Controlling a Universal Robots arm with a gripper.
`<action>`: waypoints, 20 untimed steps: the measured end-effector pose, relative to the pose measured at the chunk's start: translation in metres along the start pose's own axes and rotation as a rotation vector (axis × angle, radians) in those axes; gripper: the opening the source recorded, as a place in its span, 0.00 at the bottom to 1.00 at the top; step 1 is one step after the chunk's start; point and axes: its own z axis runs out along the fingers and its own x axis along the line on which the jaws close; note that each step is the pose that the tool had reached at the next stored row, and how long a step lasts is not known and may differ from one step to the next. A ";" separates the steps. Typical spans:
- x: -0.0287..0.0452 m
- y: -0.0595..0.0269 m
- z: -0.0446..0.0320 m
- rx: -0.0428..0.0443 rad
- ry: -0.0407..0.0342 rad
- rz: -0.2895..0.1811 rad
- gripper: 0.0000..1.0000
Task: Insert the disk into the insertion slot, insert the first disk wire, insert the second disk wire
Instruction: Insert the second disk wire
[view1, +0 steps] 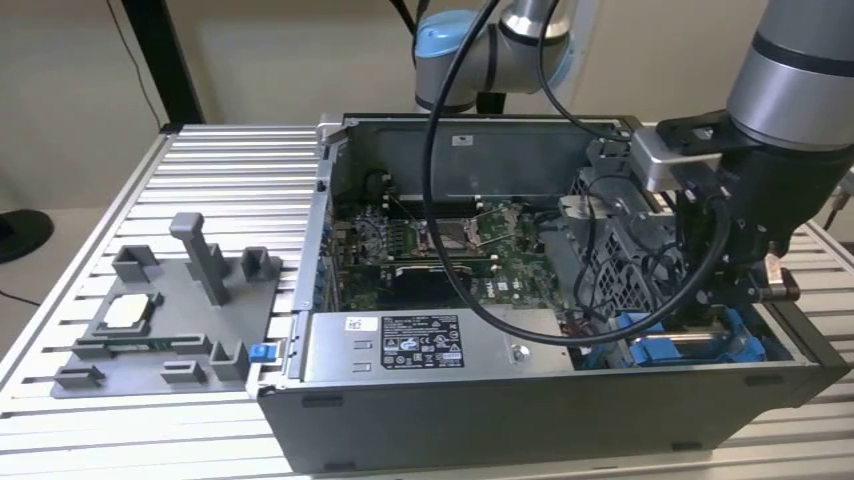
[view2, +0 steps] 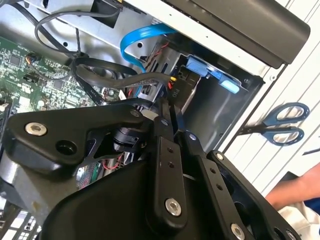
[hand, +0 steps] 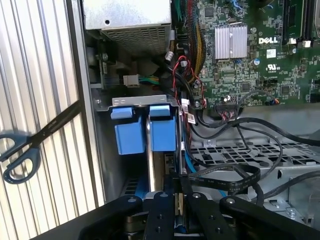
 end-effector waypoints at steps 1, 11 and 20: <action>0.0000 0.0000 0.0002 0.0000 -0.0004 0.000 0.00; 0.0005 -0.0006 0.0009 -0.0002 -0.0015 0.000 0.00; 0.0017 -0.0008 0.0009 -0.0001 -0.0019 -0.004 0.00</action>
